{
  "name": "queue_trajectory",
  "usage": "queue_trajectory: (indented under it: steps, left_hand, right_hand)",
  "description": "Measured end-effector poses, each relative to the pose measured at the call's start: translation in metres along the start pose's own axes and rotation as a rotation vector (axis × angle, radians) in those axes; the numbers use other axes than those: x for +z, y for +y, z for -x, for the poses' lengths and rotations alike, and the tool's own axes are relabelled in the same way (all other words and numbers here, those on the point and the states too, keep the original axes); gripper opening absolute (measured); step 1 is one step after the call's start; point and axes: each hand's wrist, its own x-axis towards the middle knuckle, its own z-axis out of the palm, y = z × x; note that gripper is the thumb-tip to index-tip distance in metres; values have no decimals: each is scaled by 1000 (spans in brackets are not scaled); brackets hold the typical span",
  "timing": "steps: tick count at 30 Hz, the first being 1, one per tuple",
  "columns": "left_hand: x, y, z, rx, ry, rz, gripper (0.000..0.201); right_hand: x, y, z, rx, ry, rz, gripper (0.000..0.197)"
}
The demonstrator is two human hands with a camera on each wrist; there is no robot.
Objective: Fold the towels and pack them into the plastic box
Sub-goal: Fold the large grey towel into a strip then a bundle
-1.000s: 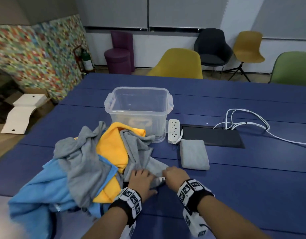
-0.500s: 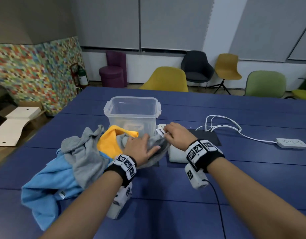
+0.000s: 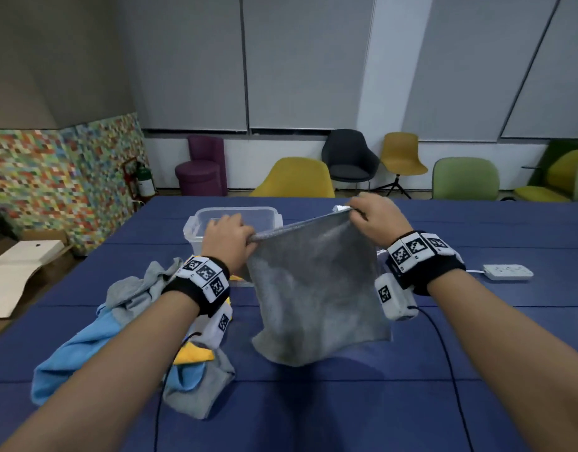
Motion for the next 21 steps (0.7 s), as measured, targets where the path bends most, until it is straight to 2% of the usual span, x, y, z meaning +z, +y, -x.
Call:
queue_trajectory:
  steps: [4, 7, 10, 13, 16, 21]
  left_hand:
    - [-20, 1, 1, -79, 93, 117, 33]
    - [-26, 0, -1, -138, 37, 271, 26]
    - [-21, -5, -2, -191, 6, 259, 21]
    - [-17, -8, -2, -248, 37, 305, 18]
    - [-22, -7, -9, -300, 73, 365, 19]
    - [-43, -5, -24, -360, 316, 519, 26]
  right_hand:
    - [-32, 15, 13, 49, 167, 52, 30]
    - [-45, 29, 21, 120, 217, 88, 34]
    - [-39, 50, 32, 262, 195, 95, 23]
    - [-30, 67, 48, 350, 119, 87, 35]
    - [-27, 74, 54, 332, 84, 74, 45]
    - [-39, 77, 48, 259, 212, -183, 55]
